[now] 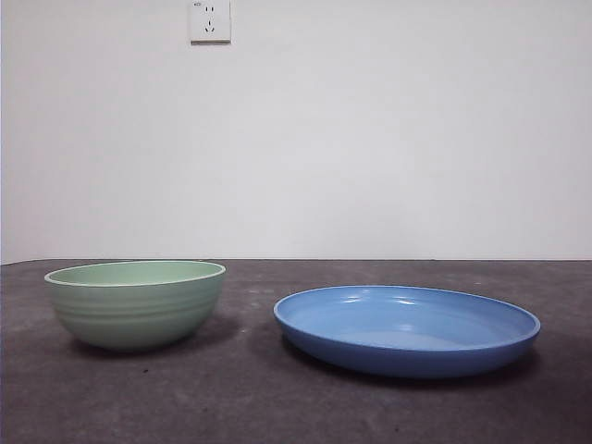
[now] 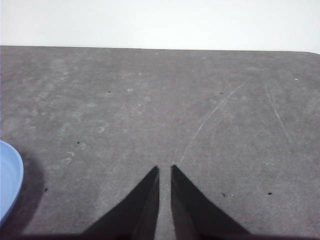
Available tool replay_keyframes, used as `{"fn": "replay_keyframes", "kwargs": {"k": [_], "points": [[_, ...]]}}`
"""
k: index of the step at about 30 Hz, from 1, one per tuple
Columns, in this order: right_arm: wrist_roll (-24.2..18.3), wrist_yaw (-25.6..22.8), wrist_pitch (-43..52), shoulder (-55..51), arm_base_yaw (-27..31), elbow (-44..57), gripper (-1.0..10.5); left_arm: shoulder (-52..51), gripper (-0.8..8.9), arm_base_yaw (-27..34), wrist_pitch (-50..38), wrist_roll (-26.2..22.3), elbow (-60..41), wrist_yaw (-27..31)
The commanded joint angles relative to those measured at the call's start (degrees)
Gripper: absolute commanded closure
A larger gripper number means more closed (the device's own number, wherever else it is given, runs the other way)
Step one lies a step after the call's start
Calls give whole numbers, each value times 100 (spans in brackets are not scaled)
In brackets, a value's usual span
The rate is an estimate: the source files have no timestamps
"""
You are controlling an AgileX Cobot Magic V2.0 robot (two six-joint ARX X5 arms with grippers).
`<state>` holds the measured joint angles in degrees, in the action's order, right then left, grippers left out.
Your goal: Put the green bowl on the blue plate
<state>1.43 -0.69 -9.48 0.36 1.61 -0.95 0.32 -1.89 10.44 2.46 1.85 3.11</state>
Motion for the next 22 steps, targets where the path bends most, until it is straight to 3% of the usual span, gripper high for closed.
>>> {"fn": "replay_keyframes", "kwargs": {"k": [1,8,22], "points": [[-37,-22,72,-15,4,31,911,-13,806,11,24,20,-116,57],[256,37,66,-15,4,31,911,-13,807,11,24,61,-116,55],[1067,90,-251,-9,-2,-540,938,350,804,-197,70,1062,483,-212]]}}
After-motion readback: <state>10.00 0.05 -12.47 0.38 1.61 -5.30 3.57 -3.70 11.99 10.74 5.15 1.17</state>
